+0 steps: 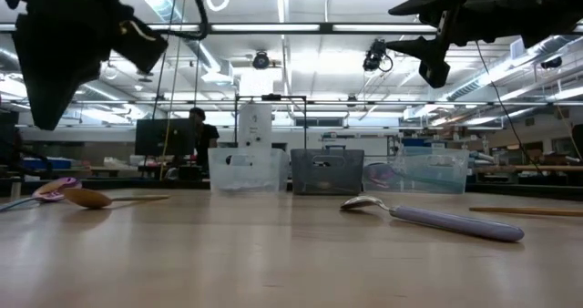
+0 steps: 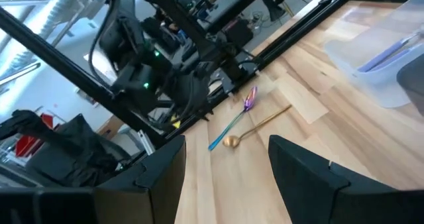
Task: Sort silverware by color (type)
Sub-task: Put the blue spoon into the right transparent bin
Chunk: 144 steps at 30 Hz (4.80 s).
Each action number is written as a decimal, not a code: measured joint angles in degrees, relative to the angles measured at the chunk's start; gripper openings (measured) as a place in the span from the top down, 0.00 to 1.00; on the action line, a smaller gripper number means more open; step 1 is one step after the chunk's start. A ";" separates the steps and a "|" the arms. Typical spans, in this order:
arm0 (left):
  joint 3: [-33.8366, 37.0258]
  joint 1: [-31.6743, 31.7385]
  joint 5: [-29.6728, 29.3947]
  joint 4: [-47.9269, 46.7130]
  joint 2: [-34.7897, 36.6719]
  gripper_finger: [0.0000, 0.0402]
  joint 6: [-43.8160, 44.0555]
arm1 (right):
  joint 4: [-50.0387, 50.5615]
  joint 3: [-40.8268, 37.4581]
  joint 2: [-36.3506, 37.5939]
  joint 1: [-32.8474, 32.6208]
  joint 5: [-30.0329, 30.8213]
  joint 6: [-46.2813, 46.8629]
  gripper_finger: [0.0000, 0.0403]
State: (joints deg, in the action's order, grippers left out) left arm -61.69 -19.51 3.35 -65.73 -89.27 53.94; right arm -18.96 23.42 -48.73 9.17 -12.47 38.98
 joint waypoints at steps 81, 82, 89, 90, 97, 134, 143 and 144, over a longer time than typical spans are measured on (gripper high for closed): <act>23.89 -2.13 -9.63 18.24 8.65 0.57 68.43 | 2.37 -0.04 -0.02 -0.92 0.58 0.80 0.44; 23.89 -2.25 -8.97 18.47 8.03 0.57 68.41 | 2.40 -0.04 -0.02 -0.92 0.57 0.90 0.44; 23.80 -2.27 -7.22 19.34 5.63 0.58 68.41 | 2.58 -0.04 -0.01 -0.92 0.42 1.31 0.44; 23.80 -2.27 -7.14 19.42 5.63 0.59 68.13 | 2.63 -0.04 -0.02 -0.92 0.42 1.31 0.44; 23.80 -2.25 -7.29 20.48 5.59 0.78 66.65 | 2.82 -0.04 -0.02 -0.92 0.52 0.93 0.44; 23.91 -2.16 -13.79 27.85 6.68 0.97 60.84 | 3.37 -0.04 -0.02 -0.92 0.39 -0.63 0.44; 23.87 -2.27 -15.22 27.88 7.24 0.97 60.61 | 3.39 -0.04 -0.02 -0.90 0.85 -1.27 0.44; 23.85 -2.27 -15.57 28.02 7.31 0.97 60.21 | 3.40 -0.04 -0.02 -0.90 0.85 -1.27 0.44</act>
State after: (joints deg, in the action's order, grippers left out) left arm -37.84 -21.78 -12.22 -37.71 -81.96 114.15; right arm -15.56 23.38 -48.75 8.27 -11.62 37.71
